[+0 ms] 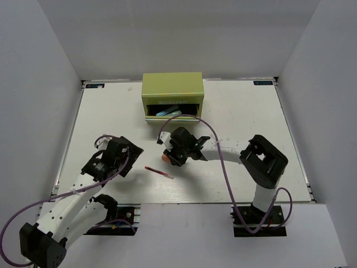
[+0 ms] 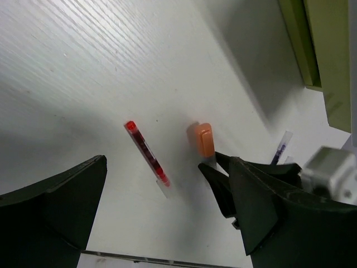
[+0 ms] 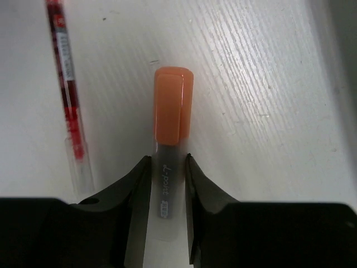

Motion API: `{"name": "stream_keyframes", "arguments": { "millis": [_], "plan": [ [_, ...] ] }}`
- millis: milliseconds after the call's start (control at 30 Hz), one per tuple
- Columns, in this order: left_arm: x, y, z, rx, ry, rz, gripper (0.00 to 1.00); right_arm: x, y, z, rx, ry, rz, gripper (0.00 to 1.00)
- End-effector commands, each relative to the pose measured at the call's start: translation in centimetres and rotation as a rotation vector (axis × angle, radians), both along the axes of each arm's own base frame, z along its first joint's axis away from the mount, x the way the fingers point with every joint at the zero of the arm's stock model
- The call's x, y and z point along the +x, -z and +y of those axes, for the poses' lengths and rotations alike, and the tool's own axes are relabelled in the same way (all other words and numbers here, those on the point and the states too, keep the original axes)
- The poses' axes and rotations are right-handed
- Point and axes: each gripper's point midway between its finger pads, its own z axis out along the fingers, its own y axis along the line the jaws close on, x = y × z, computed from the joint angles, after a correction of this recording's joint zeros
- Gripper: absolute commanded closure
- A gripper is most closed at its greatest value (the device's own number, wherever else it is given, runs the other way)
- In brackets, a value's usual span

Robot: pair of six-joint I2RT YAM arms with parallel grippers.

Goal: Sort the stationery into containers
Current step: Pick up the stationery from the center of the board, then place the stationery in the drawer.

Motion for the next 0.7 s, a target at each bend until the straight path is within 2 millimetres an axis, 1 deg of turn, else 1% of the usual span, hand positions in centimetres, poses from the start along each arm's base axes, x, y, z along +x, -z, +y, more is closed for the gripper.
{"name": "stream_keyframes", "arguments": {
  "millis": [0,33,67,100,133,167,200,233,267,300,333,367,400,433,467,500,533,567,600,633,667],
  "plan": [
    [0.5,0.4,-2.2,-0.121,-0.006,0.040,0.00,0.6,-6.0,0.8,0.130,-0.101,-0.129,0.97],
    [0.5,0.8,-2.4,-0.126,-0.008,0.062,0.00,1.3,-8.5,1.1,0.171,-0.163,-0.235,0.99],
    [0.5,1.1,-2.8,-0.141,-0.003,0.080,0.00,1.9,-9.8,1.2,0.196,-0.176,-0.284,0.99],
    [0.4,1.5,-3.0,-0.145,-0.007,0.102,0.00,2.1,-11.7,1.2,0.227,-0.195,-0.335,1.00],
    [0.5,2.1,-3.2,-0.140,-0.004,0.127,0.00,2.9,-14.1,1.2,0.241,-0.236,-0.425,1.00],
    [0.3,2.5,-3.4,-0.143,0.005,0.150,0.00,3.5,-14.9,1.0,0.250,-0.242,-0.452,1.00],
    [0.6,2.4,-3.8,-0.156,0.003,0.154,0.00,3.7,-16.0,1.0,0.253,-0.263,-0.502,1.00],
    [0.5,2.8,-3.9,-0.154,0.007,0.174,0.00,4.6,-17.7,1.0,0.263,-0.267,-0.552,1.00],
    [0.5,3.3,-4.2,-0.151,0.003,0.212,0.00,5.4,-18.4,0.7,0.255,-0.269,-0.590,1.00],
    [0.7,3.2,-4.3,-0.149,0.002,0.217,0.00,6.0,-18.9,0.5,0.250,-0.261,-0.610,1.00],
    [0.5,3.5,-4.5,-0.148,0.008,0.245,0.00,6.9,-20.1,0.8,0.262,-0.265,-0.664,1.00],
    [0.3,4.2,-4.4,-0.130,0.003,0.281,0.00,8.0,-20.8,0.5,0.249,-0.259,-0.704,1.00],
    [0.4,4.2,-4.7,-0.135,0.009,0.293,0.00,8.7,-21.7,0.6,0.256,-0.259,-0.743,1.00],
    [0.6,4.2,-4.8,-0.134,0.009,0.296,0.00,9.4,-22.2,0.4,0.233,-0.286,-0.801,1.00],
    [0.3,4.4,-5.2,-0.136,0.023,0.313,0.00,10.1,-22.1,0.6,0.227,-0.288,-0.823,0.99],
    [0.7,4.2,-5.4,-0.140,0.024,0.305,0.00,11.2,-22.8,0.2,0.221,-0.275,-0.852,0.98],
    [0.9,4.6,-5.4,-0.136,0.023,0.313,0.00,11.7,-23.3,0.1,0.218,-0.274,-0.872,0.98],
    [1.1,4.1,-5.7,-0.148,0.030,0.306,0.00,13.0,-23.9,0.2,0.198,-0.287,-0.914,0.98],
    [1.0,4.5,-5.7,-0.141,0.028,0.319,0.00,13.8,-23.9,-0.1,0.187,-0.283,-0.926,0.97],
    [1.1,4.4,-5.9,-0.152,0.034,0.316,0.00,14.5,-24.5,-0.3,0.177,-0.289,-0.961,0.97],
    [1.1,4.6,-5.9,-0.147,0.033,0.325,0.00,15.3,-24.4,-0.1,0.167,-0.289,-0.971,0.97]
  ]
}}
